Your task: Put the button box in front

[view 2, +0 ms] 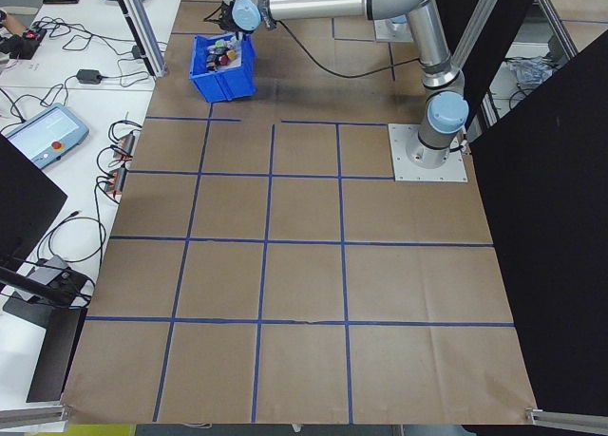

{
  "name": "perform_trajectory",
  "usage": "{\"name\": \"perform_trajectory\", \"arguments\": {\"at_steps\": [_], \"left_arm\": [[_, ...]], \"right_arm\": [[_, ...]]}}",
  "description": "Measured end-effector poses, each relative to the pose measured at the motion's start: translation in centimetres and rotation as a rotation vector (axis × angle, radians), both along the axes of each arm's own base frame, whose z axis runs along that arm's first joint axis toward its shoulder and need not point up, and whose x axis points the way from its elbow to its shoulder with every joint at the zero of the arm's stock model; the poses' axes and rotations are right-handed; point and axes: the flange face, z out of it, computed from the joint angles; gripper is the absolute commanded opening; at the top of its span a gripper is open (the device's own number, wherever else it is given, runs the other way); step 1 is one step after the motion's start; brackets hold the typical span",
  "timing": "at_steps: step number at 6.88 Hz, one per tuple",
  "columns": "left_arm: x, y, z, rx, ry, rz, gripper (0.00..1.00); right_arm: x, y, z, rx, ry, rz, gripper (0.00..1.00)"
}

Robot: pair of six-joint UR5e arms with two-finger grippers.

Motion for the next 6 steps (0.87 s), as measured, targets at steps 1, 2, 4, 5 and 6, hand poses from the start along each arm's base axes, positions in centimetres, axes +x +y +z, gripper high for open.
{"name": "perform_trajectory", "arguments": {"at_steps": [1,2,4,5,6], "left_arm": [[0.2,0.0,0.4,-0.004,-0.004,0.002,0.95],[0.6,0.2,1.8,-0.015,-0.003,-0.002,0.95],[4.5,1.0,6.0,-0.038,-0.061,-0.150,0.96],[8.2,1.4,8.0,-0.042,-0.111,-0.297,0.98],[11.4,2.7,10.1,-0.038,-0.158,-0.473,0.99]], "right_arm": [[0.0,0.0,0.0,0.002,0.000,0.002,0.02],[0.1,0.1,-0.1,0.006,-0.001,0.003,0.02],[0.5,0.9,-0.3,0.009,-0.003,0.003,0.02],[0.9,1.8,-0.5,0.007,-0.005,-0.001,0.02],[1.7,3.3,-1.0,0.007,-0.008,-0.004,0.02]]}}
